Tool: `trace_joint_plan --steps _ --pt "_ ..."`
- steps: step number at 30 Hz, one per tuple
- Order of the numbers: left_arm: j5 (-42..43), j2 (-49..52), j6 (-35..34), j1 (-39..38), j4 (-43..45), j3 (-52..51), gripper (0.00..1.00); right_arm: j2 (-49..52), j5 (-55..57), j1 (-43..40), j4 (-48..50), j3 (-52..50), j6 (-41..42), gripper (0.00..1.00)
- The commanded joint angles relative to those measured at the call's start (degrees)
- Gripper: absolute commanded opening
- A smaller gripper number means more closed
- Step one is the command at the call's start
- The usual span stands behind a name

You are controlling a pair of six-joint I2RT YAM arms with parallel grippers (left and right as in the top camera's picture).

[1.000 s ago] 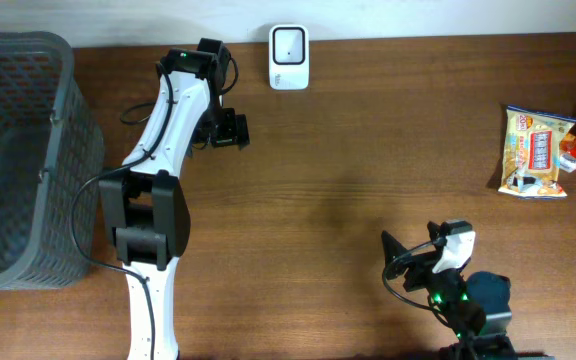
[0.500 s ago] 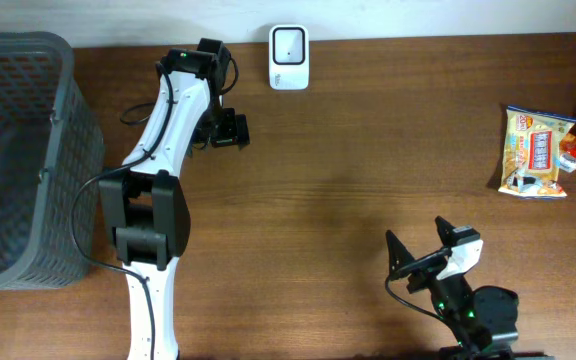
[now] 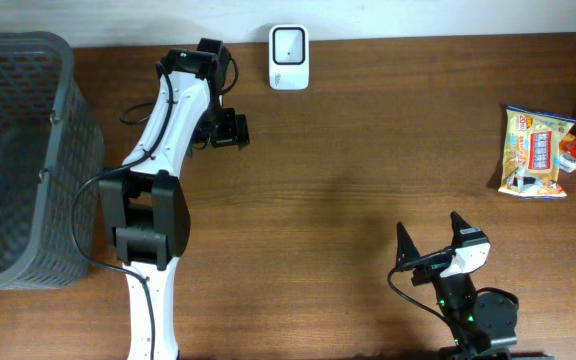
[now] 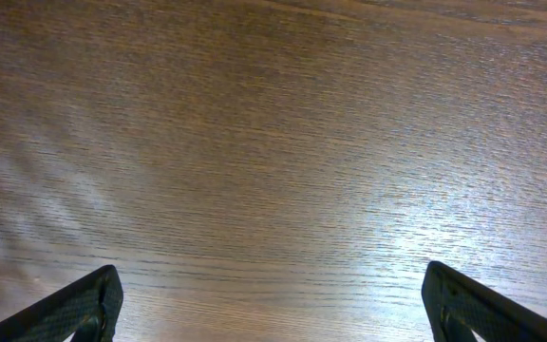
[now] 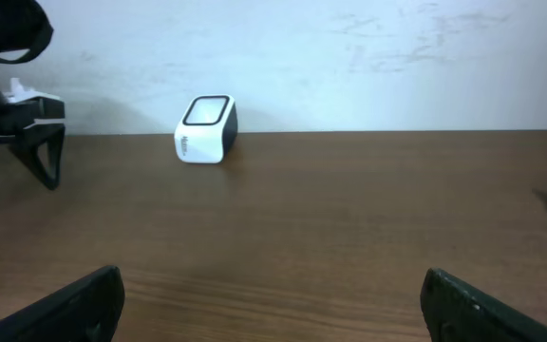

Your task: Scan the item barcode

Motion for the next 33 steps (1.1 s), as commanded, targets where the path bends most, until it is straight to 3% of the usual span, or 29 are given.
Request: trace_joint_plan --steps 1,11,15,23,33 --pt "0.2 -0.1 -0.8 -0.2 -0.1 -0.2 0.99 -0.6 2.7 0.2 0.2 -0.8 -0.7 0.99" --pt "0.2 -0.1 -0.7 -0.2 -0.1 -0.2 0.99 -0.6 4.9 -5.1 -0.2 -0.8 -0.7 0.99" --pt "0.2 -0.2 -0.7 -0.2 -0.1 -0.2 0.99 -0.6 6.8 -5.1 -0.3 -0.8 -0.7 0.99" --pt "0.2 -0.2 -0.7 -0.2 -0.1 -0.2 0.99 -0.6 6.8 -4.9 -0.3 -0.8 -8.5 0.99" --pt "0.2 -0.1 -0.7 -0.2 -0.1 -0.2 0.99 -0.6 6.3 -5.0 -0.3 -0.8 -8.3 0.99"
